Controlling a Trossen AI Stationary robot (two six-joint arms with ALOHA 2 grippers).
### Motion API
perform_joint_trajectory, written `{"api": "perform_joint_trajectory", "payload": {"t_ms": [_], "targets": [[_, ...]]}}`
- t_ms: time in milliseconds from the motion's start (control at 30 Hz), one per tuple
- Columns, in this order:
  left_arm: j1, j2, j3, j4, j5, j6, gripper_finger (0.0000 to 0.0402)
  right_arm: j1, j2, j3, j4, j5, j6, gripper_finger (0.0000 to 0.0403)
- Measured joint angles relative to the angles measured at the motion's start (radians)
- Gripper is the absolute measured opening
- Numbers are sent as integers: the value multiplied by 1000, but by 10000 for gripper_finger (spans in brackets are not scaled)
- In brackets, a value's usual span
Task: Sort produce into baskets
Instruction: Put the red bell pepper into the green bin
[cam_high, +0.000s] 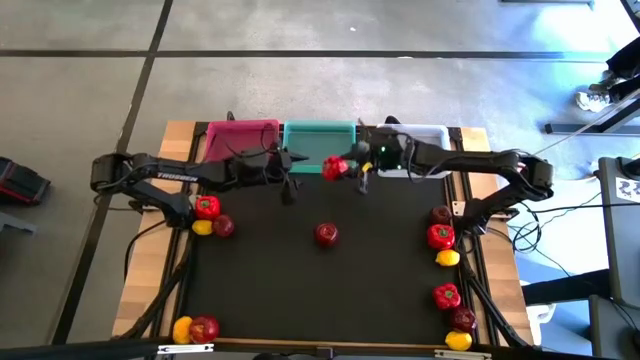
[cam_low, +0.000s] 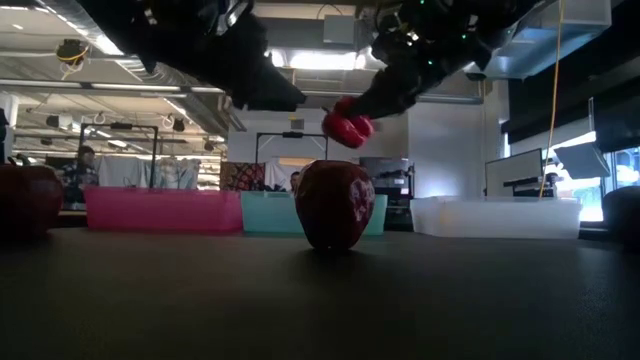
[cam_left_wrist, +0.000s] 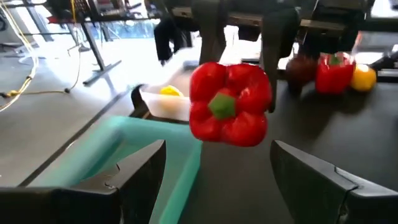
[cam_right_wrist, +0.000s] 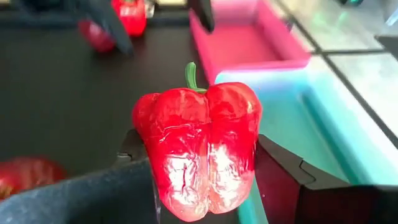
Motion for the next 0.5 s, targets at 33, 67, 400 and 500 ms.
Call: {"api": "perform_joint_trajectory", "payload": {"t_ms": [33,67,400,500], "targets": [[16,5,-2,23,21,-12,285,-13,5,0,25,-12,0,138],[33,10,-2,36,43,-26,285,-28,8,0,36,-26,0,138],[82,143,-4,202,131,-70,285,-91,107,1,187,-79,5,138],[97,176,-3,220,129,-71,285,-91,131,1,195,-90,11,138]]}}
